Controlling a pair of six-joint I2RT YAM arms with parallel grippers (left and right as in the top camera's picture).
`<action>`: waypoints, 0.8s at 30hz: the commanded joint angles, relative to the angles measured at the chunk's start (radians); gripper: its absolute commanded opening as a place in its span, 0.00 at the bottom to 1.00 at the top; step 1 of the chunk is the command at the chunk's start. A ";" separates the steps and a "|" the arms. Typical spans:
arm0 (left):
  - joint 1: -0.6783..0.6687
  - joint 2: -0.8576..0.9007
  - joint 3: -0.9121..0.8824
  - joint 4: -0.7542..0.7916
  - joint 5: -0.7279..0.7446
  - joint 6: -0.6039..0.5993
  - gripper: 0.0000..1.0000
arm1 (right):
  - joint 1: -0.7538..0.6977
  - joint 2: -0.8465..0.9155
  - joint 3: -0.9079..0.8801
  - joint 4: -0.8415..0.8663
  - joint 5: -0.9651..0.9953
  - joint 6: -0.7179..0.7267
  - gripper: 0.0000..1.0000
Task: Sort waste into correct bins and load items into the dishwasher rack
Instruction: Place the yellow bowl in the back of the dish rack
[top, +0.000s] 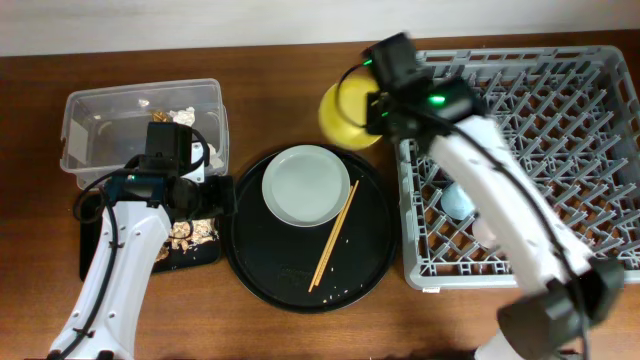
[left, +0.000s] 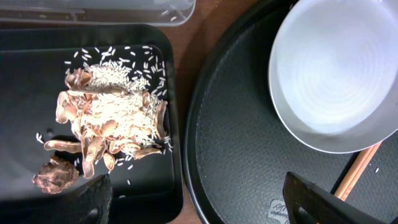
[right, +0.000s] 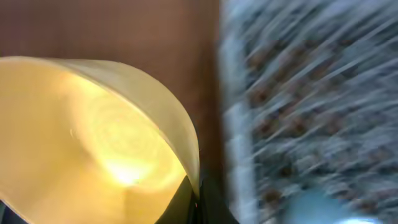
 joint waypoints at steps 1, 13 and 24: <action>0.004 -0.015 0.003 0.000 -0.006 -0.006 0.87 | -0.063 -0.028 0.009 0.041 0.280 -0.163 0.04; 0.004 -0.015 0.003 0.003 -0.006 -0.006 0.87 | -0.320 0.155 0.008 0.402 0.718 -0.495 0.04; 0.004 -0.015 0.003 0.003 -0.006 -0.006 0.87 | -0.339 0.389 0.001 0.329 0.792 -0.357 0.04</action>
